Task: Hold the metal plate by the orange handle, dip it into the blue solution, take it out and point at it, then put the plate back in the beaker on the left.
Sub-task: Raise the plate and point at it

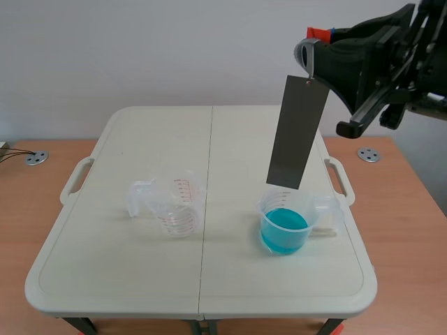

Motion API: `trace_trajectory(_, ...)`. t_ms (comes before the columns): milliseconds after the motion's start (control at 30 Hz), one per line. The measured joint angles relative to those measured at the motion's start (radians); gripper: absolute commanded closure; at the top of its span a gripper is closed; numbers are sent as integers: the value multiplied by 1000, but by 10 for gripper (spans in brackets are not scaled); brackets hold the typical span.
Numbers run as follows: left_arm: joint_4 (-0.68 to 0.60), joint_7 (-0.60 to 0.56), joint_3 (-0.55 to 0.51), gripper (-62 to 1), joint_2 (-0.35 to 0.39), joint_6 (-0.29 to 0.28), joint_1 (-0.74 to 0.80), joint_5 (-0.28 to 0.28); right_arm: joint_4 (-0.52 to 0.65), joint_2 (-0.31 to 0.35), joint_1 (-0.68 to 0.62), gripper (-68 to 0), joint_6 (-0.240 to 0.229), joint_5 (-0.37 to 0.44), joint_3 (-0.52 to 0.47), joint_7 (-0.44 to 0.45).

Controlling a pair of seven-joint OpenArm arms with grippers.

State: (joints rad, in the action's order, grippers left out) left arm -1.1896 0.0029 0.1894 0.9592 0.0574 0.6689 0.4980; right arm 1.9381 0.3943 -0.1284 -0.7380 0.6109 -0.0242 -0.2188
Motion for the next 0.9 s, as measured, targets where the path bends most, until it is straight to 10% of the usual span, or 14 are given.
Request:
trace_trajectory(233,-95,0,0,-29,47,-43,-150,45,53,0,0,-13,0,19,-11,-27)
trace_trajectory(533,-191,0,50,-29,54,-323,-433,106,91,0,0,-13,0,19,-11,-41)
trace_trajectory(900,-200,96,339,-29,-75,-455,-784,104,93,0,0,-13,0,26,-11,-50)
